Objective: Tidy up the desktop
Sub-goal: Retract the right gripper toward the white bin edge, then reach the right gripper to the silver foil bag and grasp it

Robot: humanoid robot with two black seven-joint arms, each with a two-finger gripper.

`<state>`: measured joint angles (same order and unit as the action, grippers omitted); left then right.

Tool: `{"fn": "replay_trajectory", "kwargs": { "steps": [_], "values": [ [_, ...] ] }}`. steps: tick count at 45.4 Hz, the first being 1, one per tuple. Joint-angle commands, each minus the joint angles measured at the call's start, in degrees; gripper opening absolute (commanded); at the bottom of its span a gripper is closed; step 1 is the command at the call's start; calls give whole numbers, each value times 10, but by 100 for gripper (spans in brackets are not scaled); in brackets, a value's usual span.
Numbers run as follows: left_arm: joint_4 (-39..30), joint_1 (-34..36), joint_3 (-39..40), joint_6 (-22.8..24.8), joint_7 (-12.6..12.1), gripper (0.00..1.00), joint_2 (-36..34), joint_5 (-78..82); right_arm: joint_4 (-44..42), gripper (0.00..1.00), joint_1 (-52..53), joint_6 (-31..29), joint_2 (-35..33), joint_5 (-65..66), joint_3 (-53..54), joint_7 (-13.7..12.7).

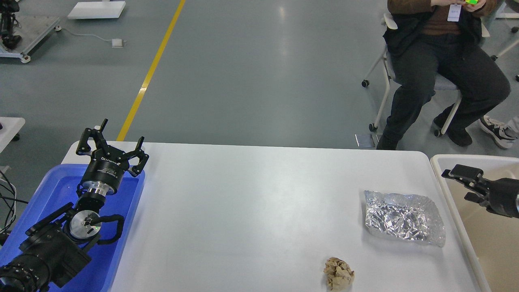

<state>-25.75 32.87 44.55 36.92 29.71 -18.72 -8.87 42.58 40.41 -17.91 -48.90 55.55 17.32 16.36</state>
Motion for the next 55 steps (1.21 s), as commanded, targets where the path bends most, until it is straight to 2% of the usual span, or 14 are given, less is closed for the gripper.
{"fn": "replay_trajectory", "kwargs": {
  "steps": [1,14,19,27,55],
  "values": [
    [0,0,0,0,0,100,0,0,-23,100,2,106,7,62,-116,58],
    [0,0,-1,0,0,100,0,0,-88,100,-2,177,69,62,-187,85],
    [0,0,-1,0,0,100,0,0,-115,100,-4,181,92,61,-196,101],
    [0,0,-1,0,0,100,0,0,-125,99,-15,185,107,56,-196,112],
    [0,0,-1,0,0,100,0,0,-126,99,-39,224,138,55,-197,123]
  ]
}}
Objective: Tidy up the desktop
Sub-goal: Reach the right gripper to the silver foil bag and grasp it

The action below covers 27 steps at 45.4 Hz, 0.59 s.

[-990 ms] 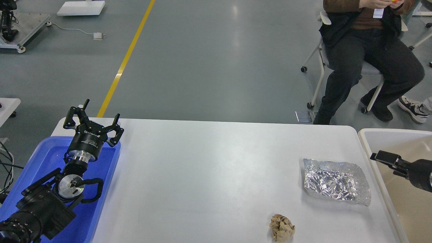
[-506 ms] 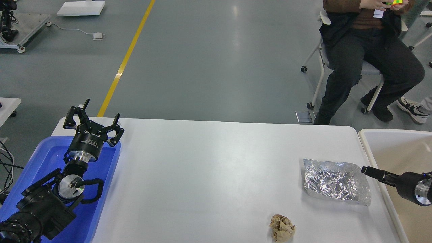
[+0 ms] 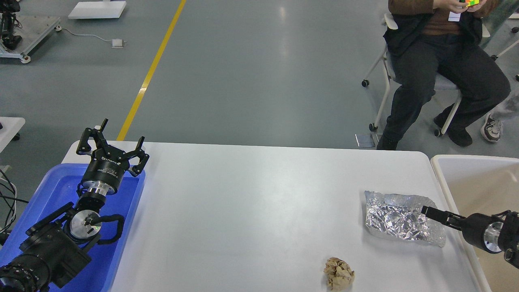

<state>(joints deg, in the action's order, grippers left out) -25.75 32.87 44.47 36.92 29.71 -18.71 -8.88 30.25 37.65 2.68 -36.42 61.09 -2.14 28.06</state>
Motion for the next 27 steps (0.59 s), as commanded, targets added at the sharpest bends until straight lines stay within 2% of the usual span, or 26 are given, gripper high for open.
{"fn": "replay_trajectory", "kwargs": {
  "steps": [1,9,16,27],
  "values": [
    [0,0,0,0,0,100,1,0,-3,99,-13,19,14,1,-3,6],
    [0,0,0,0,0,100,0,0,-10,97,-16,43,20,1,-36,11],
    [0,0,1,0,0,100,0,0,-31,90,-16,54,29,1,-45,26],
    [0,0,0,0,0,100,0,0,-56,81,-19,54,39,1,-48,27]
  ]
}}
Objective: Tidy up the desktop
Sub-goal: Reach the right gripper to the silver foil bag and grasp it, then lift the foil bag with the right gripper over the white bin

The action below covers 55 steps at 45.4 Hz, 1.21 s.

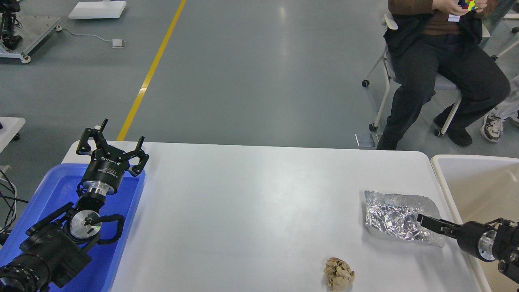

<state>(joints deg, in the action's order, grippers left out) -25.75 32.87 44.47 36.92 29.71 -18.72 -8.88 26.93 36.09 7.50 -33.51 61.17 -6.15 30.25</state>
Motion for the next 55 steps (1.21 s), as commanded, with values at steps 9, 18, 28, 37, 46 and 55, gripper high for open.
{"fn": "replay_trajectory", "kwargs": {
  "steps": [9,18,28,37,46,55],
  "values": [
    [0,0,0,0,0,100,0,0,-28,54,-6,6,10,-1,-8,5],
    [0,0,0,0,0,100,0,0,-42,0,-9,5,14,-1,-38,4],
    [0,0,0,0,0,100,0,0,-43,0,-9,6,15,-1,-47,9],
    [0,0,0,0,0,100,0,0,-43,0,-8,18,14,-3,-40,24],
    [0,0,1,0,0,100,0,0,-36,0,4,16,10,-31,-33,58],
    [0,0,1,0,-1,100,0,0,-14,0,29,-13,-20,-103,-35,89]
  ]
}}
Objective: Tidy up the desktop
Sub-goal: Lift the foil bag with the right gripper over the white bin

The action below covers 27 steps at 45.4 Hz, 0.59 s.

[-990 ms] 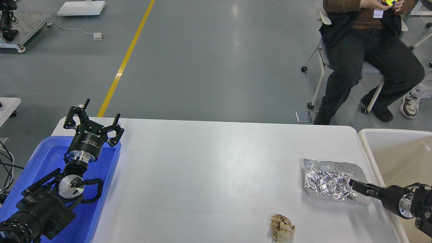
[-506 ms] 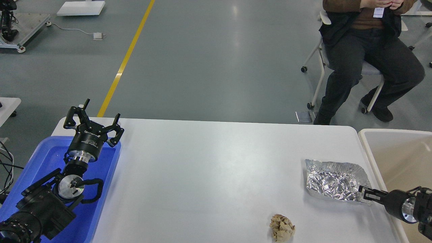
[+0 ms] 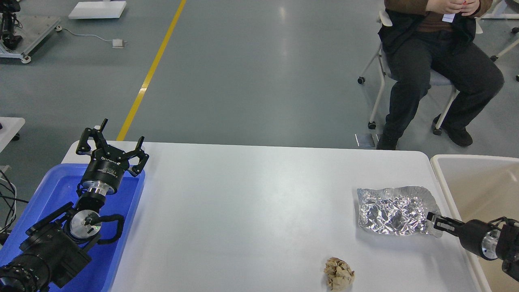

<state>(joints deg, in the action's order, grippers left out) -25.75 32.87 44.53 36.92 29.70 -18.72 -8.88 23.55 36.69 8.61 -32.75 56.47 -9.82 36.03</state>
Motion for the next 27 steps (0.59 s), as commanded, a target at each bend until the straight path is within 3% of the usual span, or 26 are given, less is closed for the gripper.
{"fn": "replay_trajectory", "kwargs": {
  "steps": [1,18,27],
  "values": [
    [0,0,0,0,-1,100,0,0,27,0,28,-32,-35,-58,3,31],
    [0,0,0,0,-1,100,0,0,220,0,145,-106,-216,-91,10,26],
    [0,0,0,0,-1,100,0,0,278,0,207,-163,-295,-91,10,22]
  ]
}}
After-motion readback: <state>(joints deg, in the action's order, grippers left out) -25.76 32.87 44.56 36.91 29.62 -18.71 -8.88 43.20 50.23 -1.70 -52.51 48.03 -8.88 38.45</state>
